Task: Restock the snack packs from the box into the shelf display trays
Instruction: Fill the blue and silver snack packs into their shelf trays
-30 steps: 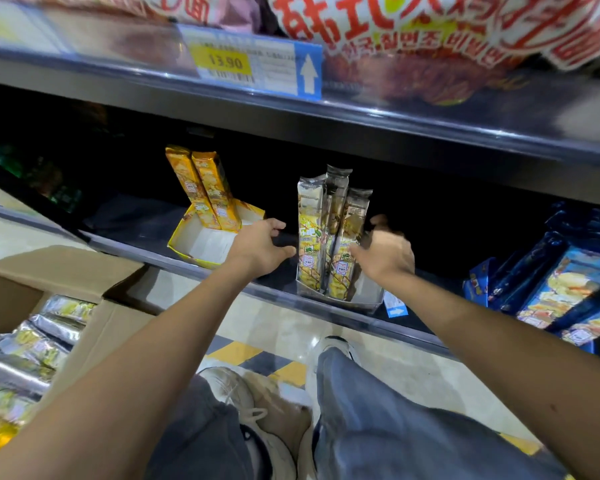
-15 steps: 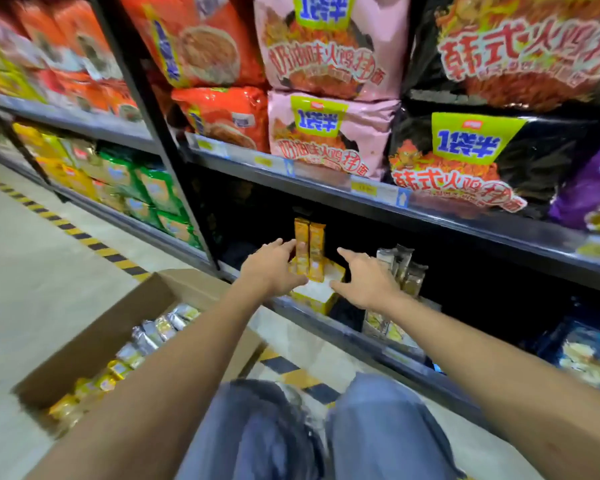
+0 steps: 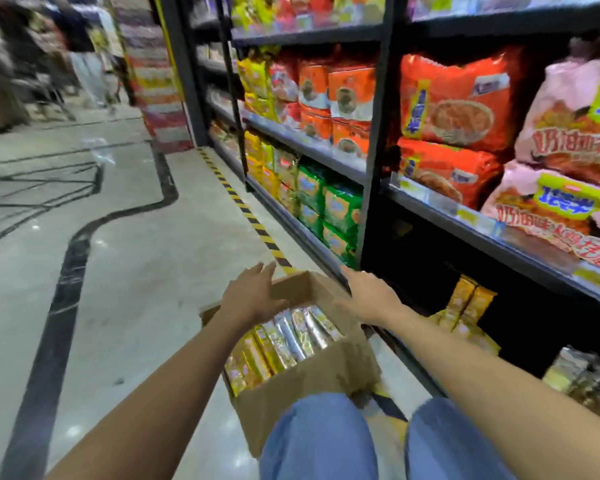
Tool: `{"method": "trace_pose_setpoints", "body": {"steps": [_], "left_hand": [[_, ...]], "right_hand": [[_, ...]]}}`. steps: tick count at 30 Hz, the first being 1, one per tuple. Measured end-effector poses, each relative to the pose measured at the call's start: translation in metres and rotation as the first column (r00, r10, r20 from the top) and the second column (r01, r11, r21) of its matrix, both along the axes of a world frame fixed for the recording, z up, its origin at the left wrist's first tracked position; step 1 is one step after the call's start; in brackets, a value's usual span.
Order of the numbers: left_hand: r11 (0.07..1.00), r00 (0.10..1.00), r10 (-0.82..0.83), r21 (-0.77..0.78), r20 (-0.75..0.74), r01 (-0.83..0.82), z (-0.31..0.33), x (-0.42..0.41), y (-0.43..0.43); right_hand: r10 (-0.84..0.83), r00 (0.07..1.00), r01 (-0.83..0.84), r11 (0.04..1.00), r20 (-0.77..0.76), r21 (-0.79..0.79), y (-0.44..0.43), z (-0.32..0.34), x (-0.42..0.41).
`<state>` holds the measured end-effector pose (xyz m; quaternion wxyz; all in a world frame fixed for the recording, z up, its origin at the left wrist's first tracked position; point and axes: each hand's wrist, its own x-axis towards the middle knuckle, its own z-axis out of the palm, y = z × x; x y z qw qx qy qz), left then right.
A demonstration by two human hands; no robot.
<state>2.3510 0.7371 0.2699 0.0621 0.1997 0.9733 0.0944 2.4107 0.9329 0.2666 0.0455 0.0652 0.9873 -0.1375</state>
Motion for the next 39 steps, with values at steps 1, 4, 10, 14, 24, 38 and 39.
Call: {"method": "trace_pose_setpoints", "body": {"steps": [1, 4, 10, 14, 24, 38, 39], "left_hand": [[1.0, 1.0, 0.023, 0.003, 0.01, -0.023, -0.005, -0.003, -0.009], [0.997, 0.997, 0.067, 0.027, 0.035, -0.068, -0.022, -0.017, -0.027], [0.997, 0.996, 0.076, 0.032, 0.04, -0.077, -0.089, -0.065, -0.015], [0.996, 0.991, 0.073, -0.06, 0.116, -0.066, -0.166, -0.113, 0.007], [0.957, 0.907, 0.291, -0.106, 0.305, -0.271, -0.357, -0.168, 0.031], [0.794, 0.766, 0.52, 0.117, 0.378, -0.596, -0.409, -0.168, 0.049], [0.788, 0.757, 0.529, 0.11, 0.385, -0.606, -0.408, -0.167, 0.051]], "right_hand": [[0.026, 1.0, -0.026, 1.0, 0.005, 0.002, -0.01, -0.003, -0.007], [0.081, 0.997, -0.081, 0.997, -0.006, 0.011, -0.028, -0.018, -0.029], [0.101, 0.993, -0.105, 0.992, 0.06, 0.07, -0.025, -0.086, -0.088], [0.089, 0.982, -0.089, 0.996, 0.164, -0.006, -0.009, -0.163, -0.14], [0.077, 0.919, -0.055, 0.996, 0.386, -0.067, -0.007, -0.352, -0.211], [0.078, 0.882, 0.128, 0.91, 0.466, -0.394, -0.019, -0.404, -0.221], [0.08, 0.884, 0.132, 0.903, 0.461, -0.409, -0.018, -0.404, -0.22]]}}
